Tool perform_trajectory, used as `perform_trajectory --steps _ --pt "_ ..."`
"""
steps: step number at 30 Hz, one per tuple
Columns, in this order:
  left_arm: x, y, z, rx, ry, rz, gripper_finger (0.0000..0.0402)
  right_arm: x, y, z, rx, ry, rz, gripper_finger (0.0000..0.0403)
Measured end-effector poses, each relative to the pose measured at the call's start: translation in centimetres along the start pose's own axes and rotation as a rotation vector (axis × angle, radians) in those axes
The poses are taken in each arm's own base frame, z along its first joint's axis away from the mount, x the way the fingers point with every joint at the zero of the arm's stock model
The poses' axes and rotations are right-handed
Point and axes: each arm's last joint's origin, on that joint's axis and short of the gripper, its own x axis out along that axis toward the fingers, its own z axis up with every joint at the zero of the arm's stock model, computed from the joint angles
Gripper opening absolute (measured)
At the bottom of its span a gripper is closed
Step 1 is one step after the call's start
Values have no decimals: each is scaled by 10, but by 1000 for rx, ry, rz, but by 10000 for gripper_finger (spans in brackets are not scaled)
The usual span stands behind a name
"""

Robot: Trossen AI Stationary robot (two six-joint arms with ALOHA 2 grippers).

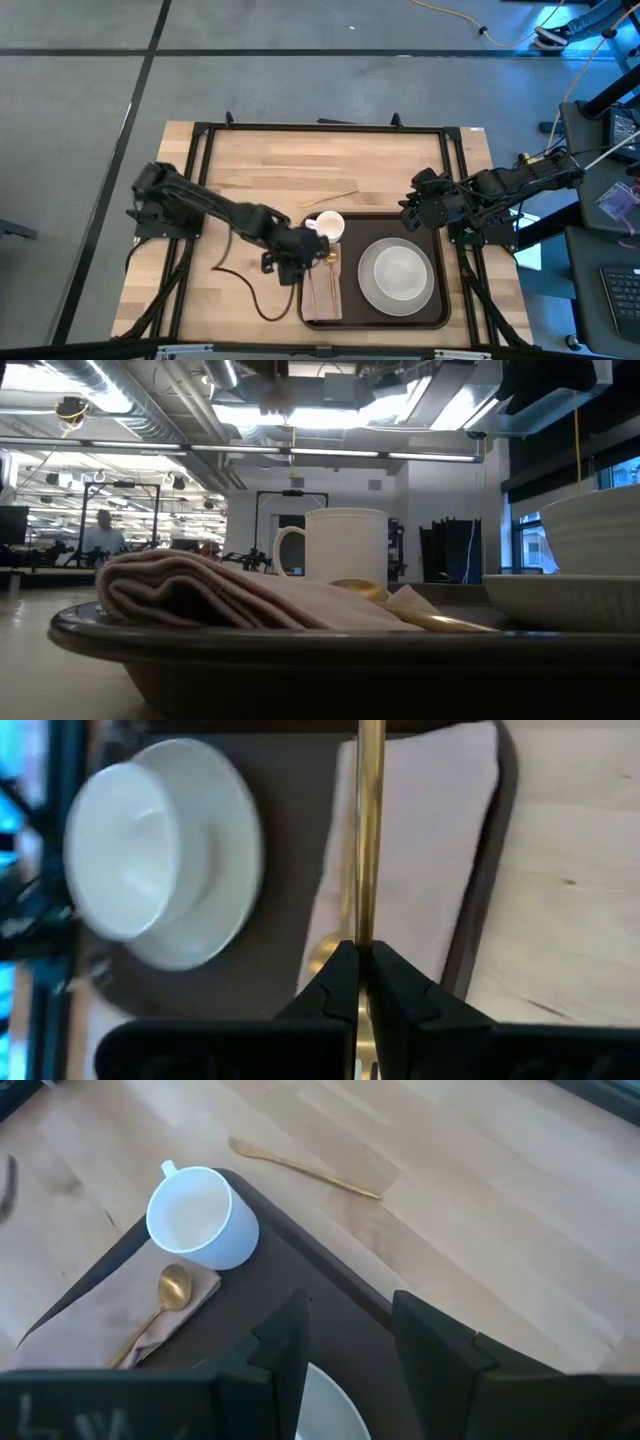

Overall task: Set up tray
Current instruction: Put the gold fork on the brown napkin to the left of the gold spoon

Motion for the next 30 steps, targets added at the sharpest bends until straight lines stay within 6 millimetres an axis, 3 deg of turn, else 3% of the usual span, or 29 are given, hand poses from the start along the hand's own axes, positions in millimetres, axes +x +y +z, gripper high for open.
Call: perform_trajectory --steps 9,17,23,30 --pt "59 -8 6 124 67 -148 4 0 1 -1 0 26 13 145" --pt "101 -12 -10 115 127 -235 4 3 4 -1 -2 29 9 145" --pt "115 -12 -17 142 139 -253 4 12 11 -4 -22 45 -24 145" --pt "115 -9 -24 185 155 -248 4 26 21 -8 -49 91 -60 145"
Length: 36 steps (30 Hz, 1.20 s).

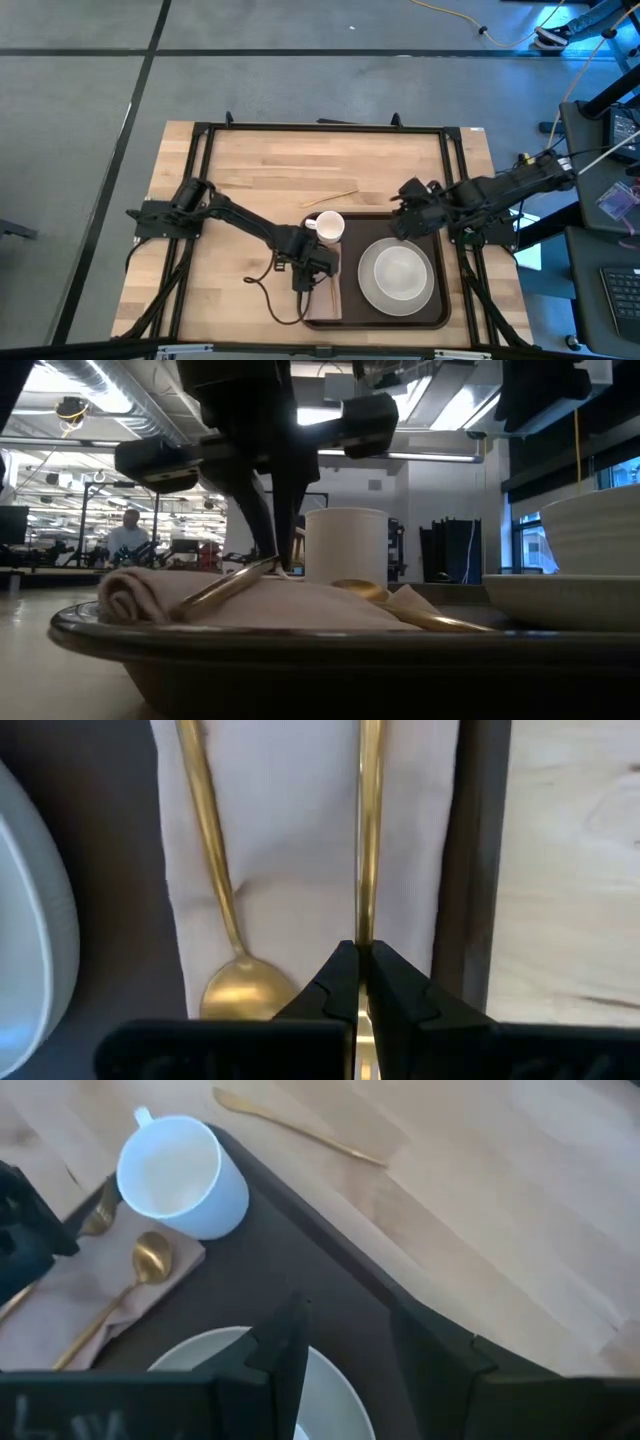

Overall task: Set up tray
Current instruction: Put the gold fork on the brown napkin to the left of the gold spoon

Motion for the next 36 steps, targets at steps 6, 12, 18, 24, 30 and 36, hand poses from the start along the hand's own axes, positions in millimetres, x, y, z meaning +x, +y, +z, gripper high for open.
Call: perform_trajectory --steps 6,12,18,24,30,36 --pt "3 3 -12 -5 4 -6 4 9 7 -3 -18 40 -21 145" --pt "16 -1 -10 -29 -23 -63 5 11 9 -3 -20 59 -17 145" --pt "28 -2 -10 -43 -20 -55 9 11 9 -3 -16 55 -11 145" --pt "28 -2 -10 -61 -11 -50 47 11 10 -3 -14 60 -6 145" --pt "28 -2 -9 -66 -5 -46 83 11 10 -3 -14 61 -5 145" --pt "19 -2 -10 -72 41 -18 97 11 10 -3 -14 71 0 145"
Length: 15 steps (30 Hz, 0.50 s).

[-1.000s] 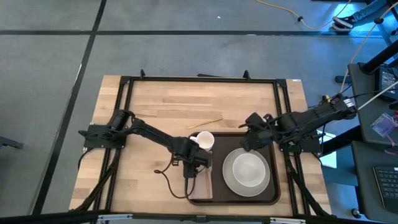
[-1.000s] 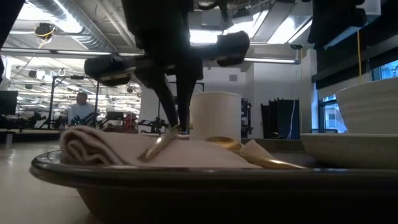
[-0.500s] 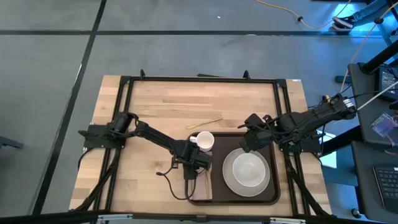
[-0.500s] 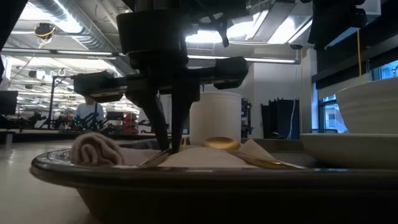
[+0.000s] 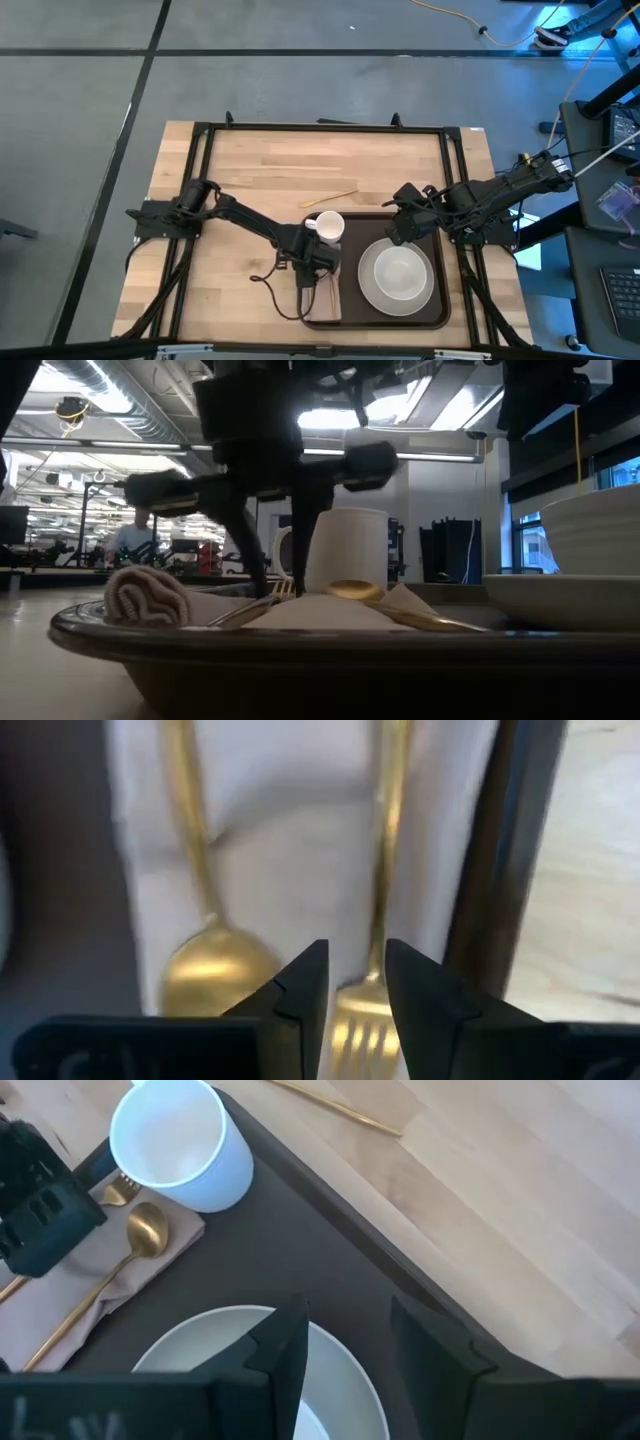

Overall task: Set up tray
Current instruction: Put the gold fork on the brown napkin to the left of the gold spoon, then adjust the brown napkin

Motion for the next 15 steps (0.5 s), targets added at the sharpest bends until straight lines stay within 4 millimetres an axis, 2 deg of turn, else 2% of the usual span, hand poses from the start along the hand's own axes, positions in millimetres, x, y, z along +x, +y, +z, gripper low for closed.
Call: perform_trajectory --steps 9,11,15 --pt "-41 4 1 -88 -52 117 97 0 0 0 0 14 7 145" --pt "-43 8 3 -111 -74 162 94 0 0 0 0 13 7 145" --pt "-34 12 7 -73 -82 188 71 0 0 0 0 13 7 145"
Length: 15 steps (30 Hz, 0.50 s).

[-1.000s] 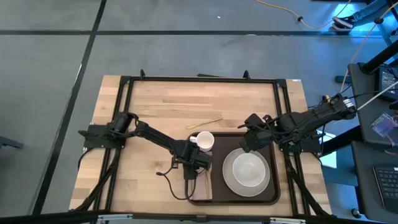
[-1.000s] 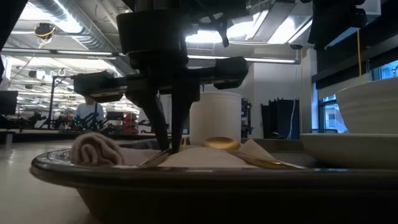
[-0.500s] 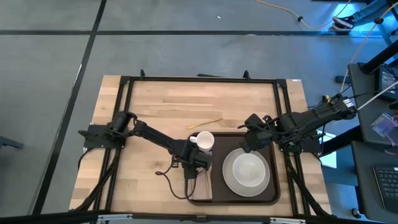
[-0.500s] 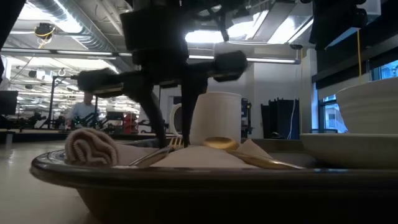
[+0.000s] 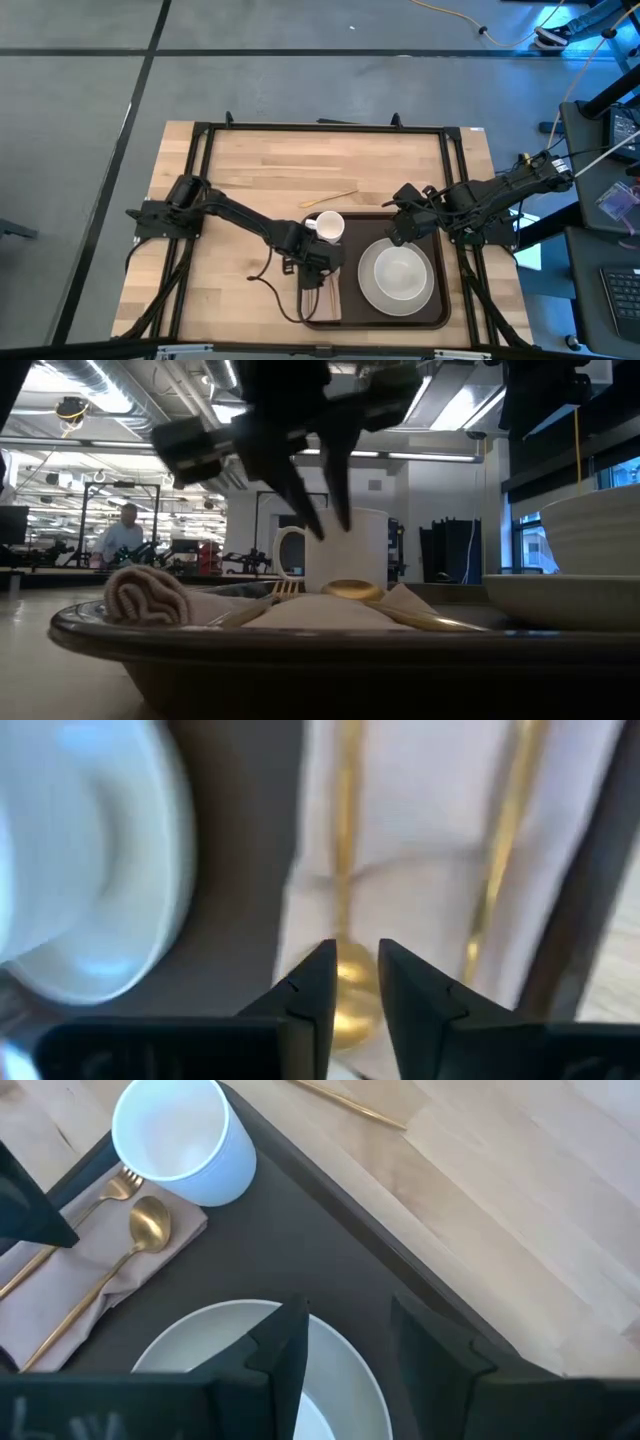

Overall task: Set up tray
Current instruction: Adjust the brown napkin

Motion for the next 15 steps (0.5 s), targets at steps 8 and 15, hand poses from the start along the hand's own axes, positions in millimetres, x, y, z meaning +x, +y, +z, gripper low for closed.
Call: perform_trajectory --steps 8,15 --pt "15 -2 2 -15 -41 -31 5 0 0 0 0 0 0 145" --pt "30 -2 5 -28 -54 -17 1 0 2 1 10 -6 22 145"
